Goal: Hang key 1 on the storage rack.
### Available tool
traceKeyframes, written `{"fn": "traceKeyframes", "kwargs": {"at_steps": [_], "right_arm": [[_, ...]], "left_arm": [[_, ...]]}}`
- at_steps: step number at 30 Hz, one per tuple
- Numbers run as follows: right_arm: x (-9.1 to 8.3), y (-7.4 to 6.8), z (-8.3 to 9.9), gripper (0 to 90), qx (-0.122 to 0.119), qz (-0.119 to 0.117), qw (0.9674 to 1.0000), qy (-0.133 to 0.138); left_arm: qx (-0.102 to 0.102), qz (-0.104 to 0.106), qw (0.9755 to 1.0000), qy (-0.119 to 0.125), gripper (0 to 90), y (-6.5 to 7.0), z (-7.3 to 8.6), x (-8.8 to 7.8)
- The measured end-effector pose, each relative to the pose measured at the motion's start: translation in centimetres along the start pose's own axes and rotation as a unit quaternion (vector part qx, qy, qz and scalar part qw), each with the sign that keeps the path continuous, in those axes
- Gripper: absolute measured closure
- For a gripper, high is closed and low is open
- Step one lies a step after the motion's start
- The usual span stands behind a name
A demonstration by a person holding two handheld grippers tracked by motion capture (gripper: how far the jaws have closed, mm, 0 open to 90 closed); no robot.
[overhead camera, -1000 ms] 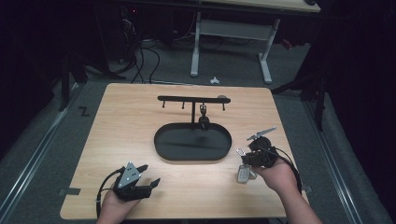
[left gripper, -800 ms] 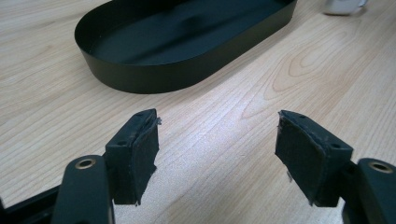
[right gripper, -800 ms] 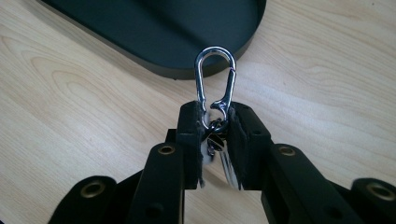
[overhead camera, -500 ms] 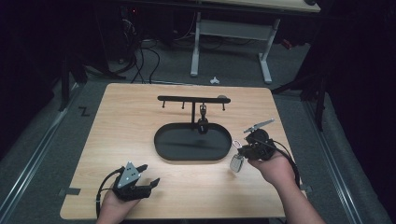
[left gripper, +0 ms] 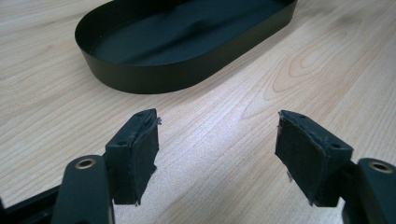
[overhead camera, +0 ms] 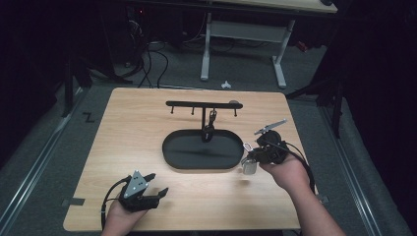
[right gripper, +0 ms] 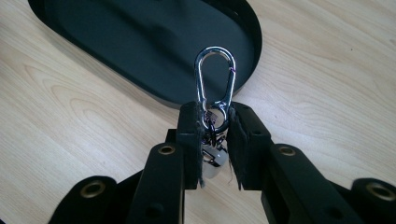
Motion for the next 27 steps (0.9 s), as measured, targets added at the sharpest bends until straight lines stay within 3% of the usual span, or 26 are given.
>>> {"fn": "traceKeyframes", "kwargs": {"at_steps": [8, 27], "right_arm": [[-0.9, 0.0, -1.3, 75.0, 0.0, -0.003, 0.9999, 0.012], [-3.4, 0.7, -5.5, 75.1, -0.003, 0.016, 0.9989, 0.043]], "left_arm": [[0.0, 0.0, 1.0, -0.001, 30.6, 0.0, 0.0, 0.0], [-0.003, 0.0, 1.0, 0.002, 30.5, -0.1, 0.0, -0.1]]}}
Point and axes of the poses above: each handheld gripper's, and its own axes: x roughly forward along the jaws, z roughly out of its underside, y roughly to its right, the point moved 3 cm from there along x, roughly forward along the jaws, and after that the axes turned 7 degrees about -x, right-handed, at the moved point
